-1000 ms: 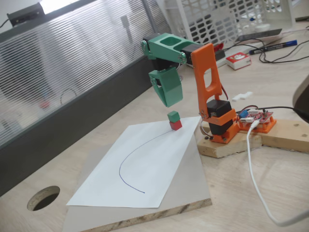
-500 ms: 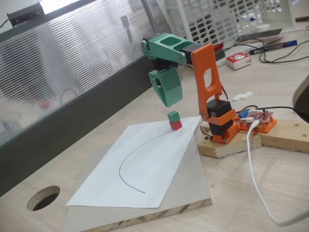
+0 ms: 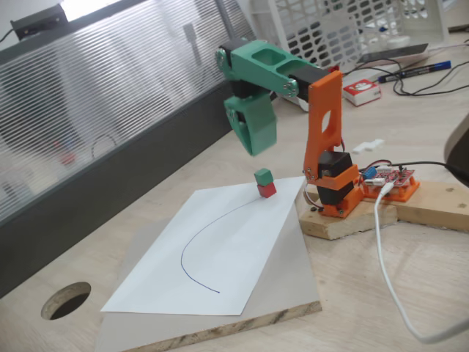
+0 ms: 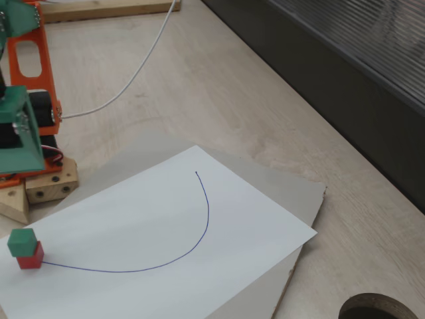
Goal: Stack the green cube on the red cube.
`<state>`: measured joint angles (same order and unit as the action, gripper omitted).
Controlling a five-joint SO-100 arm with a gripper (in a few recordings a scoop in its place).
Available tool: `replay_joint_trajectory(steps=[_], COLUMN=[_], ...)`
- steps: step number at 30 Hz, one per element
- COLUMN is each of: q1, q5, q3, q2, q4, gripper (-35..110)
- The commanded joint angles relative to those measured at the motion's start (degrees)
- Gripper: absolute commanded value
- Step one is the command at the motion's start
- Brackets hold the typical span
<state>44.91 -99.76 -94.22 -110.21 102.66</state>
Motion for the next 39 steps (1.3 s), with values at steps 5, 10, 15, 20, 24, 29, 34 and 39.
replay_joint_trajectory(steps=[5,10,15,20,24,29,34,39], q1=[-4.6,-7.8,-9.4,-9.5,-11.0,-15.2,-14.9,-14.9], q5=[-0.9,-0.9,-0.9,-0.7,-0.9,-1.0,-1.0,-1.0], q3=[-17.8,-27.0,-34.8,-39.6,-41.4,-41.9,-43.7,-43.9], q2=[-14.0,-20.3,-25.4,-28.2,-28.5,-28.6,-28.7,-29.4], q4=[1.2,1.2,1.2,1.2,1.2,1.2,1.2,1.2], gripper=[-1,-1,-1,-1,-1,-1,-1,-1])
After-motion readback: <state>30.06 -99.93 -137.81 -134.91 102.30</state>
